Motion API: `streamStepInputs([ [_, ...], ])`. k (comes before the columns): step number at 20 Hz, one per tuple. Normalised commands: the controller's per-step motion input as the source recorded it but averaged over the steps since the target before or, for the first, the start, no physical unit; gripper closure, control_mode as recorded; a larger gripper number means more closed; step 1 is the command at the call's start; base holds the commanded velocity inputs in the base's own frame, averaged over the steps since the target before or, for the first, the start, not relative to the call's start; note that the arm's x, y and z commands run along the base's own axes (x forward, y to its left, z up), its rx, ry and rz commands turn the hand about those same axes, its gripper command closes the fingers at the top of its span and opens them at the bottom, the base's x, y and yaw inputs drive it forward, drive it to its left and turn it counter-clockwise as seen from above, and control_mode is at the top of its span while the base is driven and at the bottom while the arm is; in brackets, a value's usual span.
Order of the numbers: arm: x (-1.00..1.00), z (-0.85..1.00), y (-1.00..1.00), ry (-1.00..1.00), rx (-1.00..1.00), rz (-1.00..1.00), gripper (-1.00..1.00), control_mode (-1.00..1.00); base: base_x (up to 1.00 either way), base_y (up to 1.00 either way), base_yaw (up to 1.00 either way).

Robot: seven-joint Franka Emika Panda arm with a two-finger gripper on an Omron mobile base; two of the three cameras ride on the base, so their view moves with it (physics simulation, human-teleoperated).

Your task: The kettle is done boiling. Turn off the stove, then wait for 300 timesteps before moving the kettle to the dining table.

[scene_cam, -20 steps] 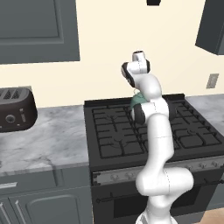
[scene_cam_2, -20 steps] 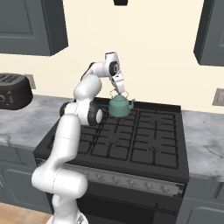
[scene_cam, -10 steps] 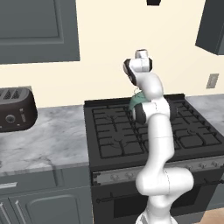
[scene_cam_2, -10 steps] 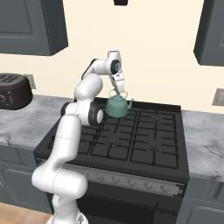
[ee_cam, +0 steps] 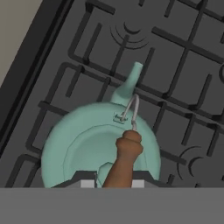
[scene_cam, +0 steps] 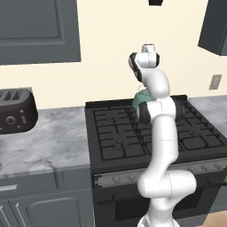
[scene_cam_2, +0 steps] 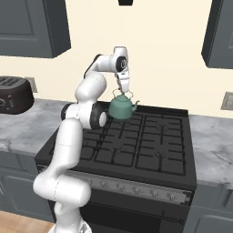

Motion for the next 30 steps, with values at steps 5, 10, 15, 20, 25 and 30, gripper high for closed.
streamStepInputs([
  [5,-0.43,0.14,0.0,-0.13,0.0,-0.05,1.0,-1.0,0.0,0.0,0.0],
  [10,-0.44,0.13,0.0,-0.14,0.0,-0.04,1.0,-1.0,0.0,0.0,0.0],
  [15,-0.43,0.13,0.0,-0.15,-0.01,-0.02,1.0,-1.0,0.0,0.0,0.0],
  [20,-0.42,0.15,0.0,-0.14,-0.05,-0.02,1.0,-1.0,0.0,0.0,0.0],
  [25,-0.36,0.26,0.0,-0.06,-0.03,-0.02,1.0,-1.0,0.0,0.0,0.0],
  [30,-0.37,0.26,0.0,-0.01,0.0,-0.04,1.0,-1.0,0.0,0.0,0.0],
])
